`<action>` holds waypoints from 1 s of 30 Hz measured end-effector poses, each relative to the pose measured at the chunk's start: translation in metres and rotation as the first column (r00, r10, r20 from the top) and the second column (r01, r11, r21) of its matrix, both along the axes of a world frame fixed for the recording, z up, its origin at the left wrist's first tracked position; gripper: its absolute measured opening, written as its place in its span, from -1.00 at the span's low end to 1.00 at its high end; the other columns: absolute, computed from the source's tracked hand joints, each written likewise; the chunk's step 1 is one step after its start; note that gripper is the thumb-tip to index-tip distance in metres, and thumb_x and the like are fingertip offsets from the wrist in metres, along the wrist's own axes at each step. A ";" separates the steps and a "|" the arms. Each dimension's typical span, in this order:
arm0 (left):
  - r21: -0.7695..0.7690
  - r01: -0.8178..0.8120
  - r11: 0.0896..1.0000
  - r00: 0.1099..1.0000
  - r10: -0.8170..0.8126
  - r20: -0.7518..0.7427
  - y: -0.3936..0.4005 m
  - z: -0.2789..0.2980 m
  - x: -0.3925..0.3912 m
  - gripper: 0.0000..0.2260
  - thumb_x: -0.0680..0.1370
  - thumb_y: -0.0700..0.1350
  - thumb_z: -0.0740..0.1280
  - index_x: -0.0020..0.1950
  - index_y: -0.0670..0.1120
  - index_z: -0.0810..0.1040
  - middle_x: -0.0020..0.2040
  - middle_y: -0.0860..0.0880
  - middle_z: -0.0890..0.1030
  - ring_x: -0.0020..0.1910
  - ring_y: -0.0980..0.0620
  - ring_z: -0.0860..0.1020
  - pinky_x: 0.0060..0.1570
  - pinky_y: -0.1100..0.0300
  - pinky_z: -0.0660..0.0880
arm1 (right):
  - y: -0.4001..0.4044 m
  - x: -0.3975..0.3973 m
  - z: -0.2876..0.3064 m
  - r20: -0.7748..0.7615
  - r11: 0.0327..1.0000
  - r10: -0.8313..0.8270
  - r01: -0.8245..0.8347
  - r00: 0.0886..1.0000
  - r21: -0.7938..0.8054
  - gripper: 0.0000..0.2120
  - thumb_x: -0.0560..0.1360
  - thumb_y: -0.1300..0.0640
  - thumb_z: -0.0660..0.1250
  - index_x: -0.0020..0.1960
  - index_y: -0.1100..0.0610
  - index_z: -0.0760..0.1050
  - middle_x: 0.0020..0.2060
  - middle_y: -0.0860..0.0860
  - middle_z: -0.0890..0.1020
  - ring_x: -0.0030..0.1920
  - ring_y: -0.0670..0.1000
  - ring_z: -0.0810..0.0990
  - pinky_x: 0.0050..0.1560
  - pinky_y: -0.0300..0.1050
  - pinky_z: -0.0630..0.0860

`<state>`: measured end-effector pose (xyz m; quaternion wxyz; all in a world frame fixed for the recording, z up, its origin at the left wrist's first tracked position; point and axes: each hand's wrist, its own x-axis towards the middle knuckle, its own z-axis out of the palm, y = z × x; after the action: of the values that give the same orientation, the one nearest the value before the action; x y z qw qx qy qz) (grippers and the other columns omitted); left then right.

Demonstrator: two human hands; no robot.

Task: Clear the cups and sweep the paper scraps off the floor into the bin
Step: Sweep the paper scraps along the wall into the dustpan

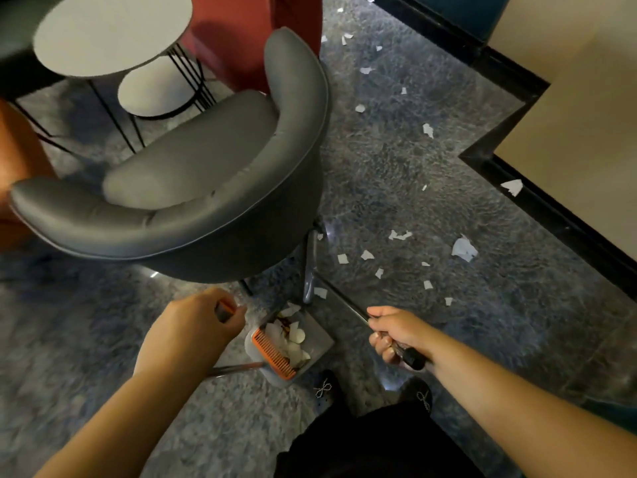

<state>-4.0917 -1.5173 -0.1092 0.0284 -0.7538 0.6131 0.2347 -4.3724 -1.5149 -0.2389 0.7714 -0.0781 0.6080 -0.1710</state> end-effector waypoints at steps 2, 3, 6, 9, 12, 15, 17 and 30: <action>0.002 -0.027 1.000 1.000 0.027 -0.008 0.000 -0.004 0.008 -0.90 0.56 0.10 0.33 -0.03 0.11 0.57 -0.26 0.11 0.56 -0.28 0.18 0.50 -0.31 0.30 0.42 | -0.007 0.009 -0.007 -0.002 1.000 0.002 -0.002 1.000 0.004 -0.58 0.65 0.26 0.07 0.47 0.03 0.17 -0.38 0.06 0.31 -0.62 -0.15 0.27 -0.64 -0.36 0.21; 0.000 -0.038 0.999 0.999 0.038 -0.013 0.000 -0.005 0.011 -0.90 0.56 0.11 0.33 -0.04 0.11 0.57 -0.25 0.10 0.57 -0.26 0.17 0.52 -0.27 0.25 0.47 | -0.012 0.013 -0.010 -0.005 1.000 0.005 -0.005 1.000 0.008 -0.59 0.65 0.26 0.06 0.46 0.03 0.18 -0.37 0.06 0.31 -0.62 -0.15 0.27 -0.63 -0.37 0.20; -0.021 -0.056 0.998 0.998 0.055 -0.021 -0.002 -0.010 0.016 -0.90 0.55 0.09 0.35 -0.07 0.10 0.58 -0.27 0.08 0.58 -0.26 0.16 0.53 -0.21 0.18 0.53 | -0.024 0.019 -0.017 -0.007 1.000 0.004 -0.004 1.000 0.030 -0.62 0.65 0.27 0.05 0.43 0.04 0.22 -0.36 0.06 0.31 -0.63 -0.15 0.28 -0.63 -0.38 0.19; -0.047 -0.064 0.997 0.998 0.062 -0.032 -0.007 -0.013 0.017 -0.90 0.54 0.08 0.36 -0.11 0.08 0.59 -0.30 0.09 0.57 -0.29 0.16 0.51 -0.25 0.19 0.49 | -0.034 0.016 -0.020 0.005 0.998 -0.040 0.040 0.999 0.058 -0.65 0.65 0.26 0.06 0.40 0.04 0.26 -0.37 0.05 0.31 -0.62 -0.15 0.29 -0.65 -0.37 0.20; -0.045 -0.049 0.998 0.998 0.048 -0.037 -0.014 -0.014 0.015 -0.90 0.54 0.07 0.37 -0.13 0.09 0.57 -0.33 0.10 0.55 -0.32 0.18 0.50 -0.35 0.31 0.38 | -0.038 0.005 -0.020 -0.020 0.995 -0.064 0.065 0.998 0.069 -0.68 0.65 0.24 0.06 0.38 0.04 0.28 -0.38 0.05 0.31 -0.63 -0.15 0.28 -0.66 -0.37 0.19; -0.045 -0.017 0.999 0.999 0.015 -0.035 -0.023 -0.017 0.010 -0.87 0.54 0.07 0.36 -0.17 0.08 0.55 -0.36 0.08 0.55 -0.34 0.16 0.51 -0.34 0.25 0.44 | -0.039 -0.008 -0.019 -0.061 0.994 -0.075 0.080 0.995 0.072 -0.69 0.66 0.24 0.05 0.36 0.03 0.28 -0.38 0.05 0.31 -0.64 -0.15 0.28 -0.66 -0.37 0.19; -0.042 0.007 0.999 0.999 -0.009 -0.033 -0.030 -0.018 0.005 -0.87 0.55 0.07 0.36 -0.16 0.08 0.54 -0.35 0.08 0.54 -0.32 0.15 0.51 -0.30 0.20 0.48 | -0.037 -0.018 -0.018 -0.073 0.991 -0.103 0.108 0.992 0.075 -0.70 0.66 0.24 0.05 0.36 0.04 0.28 -0.38 0.06 0.31 -0.64 -0.14 0.29 -0.67 -0.36 0.20; 0.003 0.101 0.995 0.990 -0.100 -0.097 -0.072 -0.025 -0.025 -0.90 0.55 0.11 0.35 -0.04 0.12 0.53 -0.27 0.12 0.56 -0.28 0.18 0.53 -0.28 0.28 0.50 | -0.025 -0.094 -0.005 -0.224 0.956 -0.265 0.286 0.938 0.064 -0.69 0.66 0.22 0.05 0.38 0.06 0.29 -0.39 0.08 0.33 -0.64 -0.13 0.30 -0.67 -0.36 0.21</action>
<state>-4.1169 -1.5889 -0.1346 0.0135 -0.7095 0.6501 0.2717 -4.4667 -1.5400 -0.2444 0.6731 0.0270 0.6995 -0.2387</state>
